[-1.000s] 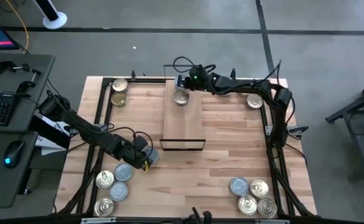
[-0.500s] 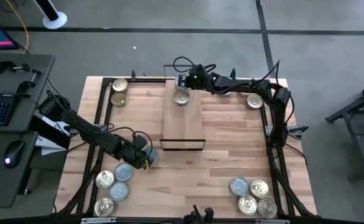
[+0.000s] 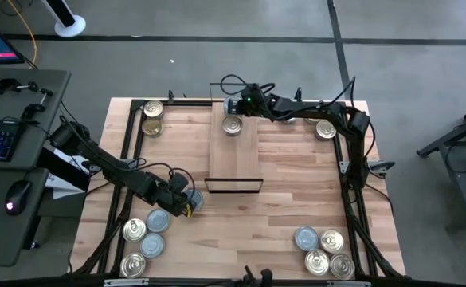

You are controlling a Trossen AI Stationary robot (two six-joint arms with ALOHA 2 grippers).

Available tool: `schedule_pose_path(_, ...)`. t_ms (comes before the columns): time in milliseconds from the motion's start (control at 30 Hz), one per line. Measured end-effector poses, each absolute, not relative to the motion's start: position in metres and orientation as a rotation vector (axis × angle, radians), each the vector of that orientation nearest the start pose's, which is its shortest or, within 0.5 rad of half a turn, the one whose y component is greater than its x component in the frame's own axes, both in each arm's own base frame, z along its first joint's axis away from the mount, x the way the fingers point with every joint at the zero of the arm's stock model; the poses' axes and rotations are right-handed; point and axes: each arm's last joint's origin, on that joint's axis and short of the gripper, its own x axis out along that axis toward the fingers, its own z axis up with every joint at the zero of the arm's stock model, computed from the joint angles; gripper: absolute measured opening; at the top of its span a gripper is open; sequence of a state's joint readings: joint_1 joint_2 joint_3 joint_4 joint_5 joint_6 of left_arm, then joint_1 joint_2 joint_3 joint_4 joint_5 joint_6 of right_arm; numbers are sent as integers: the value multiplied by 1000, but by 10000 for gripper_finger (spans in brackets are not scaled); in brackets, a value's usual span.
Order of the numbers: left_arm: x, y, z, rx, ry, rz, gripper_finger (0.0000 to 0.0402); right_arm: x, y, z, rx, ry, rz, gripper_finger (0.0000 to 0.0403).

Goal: Stack canned seafood by type on shelf
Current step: Adjust the green tuna can

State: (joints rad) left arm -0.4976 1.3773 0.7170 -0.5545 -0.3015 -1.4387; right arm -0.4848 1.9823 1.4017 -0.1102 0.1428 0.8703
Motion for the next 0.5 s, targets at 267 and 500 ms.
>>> schedule_pose_path(267,209,-104,170,-808,976,623,0,387,-200,199,923,444,-838,0)
schedule_pose_path(500,209,-104,170,-809,976,623,0,383,-197,203,927,470,-837,0)
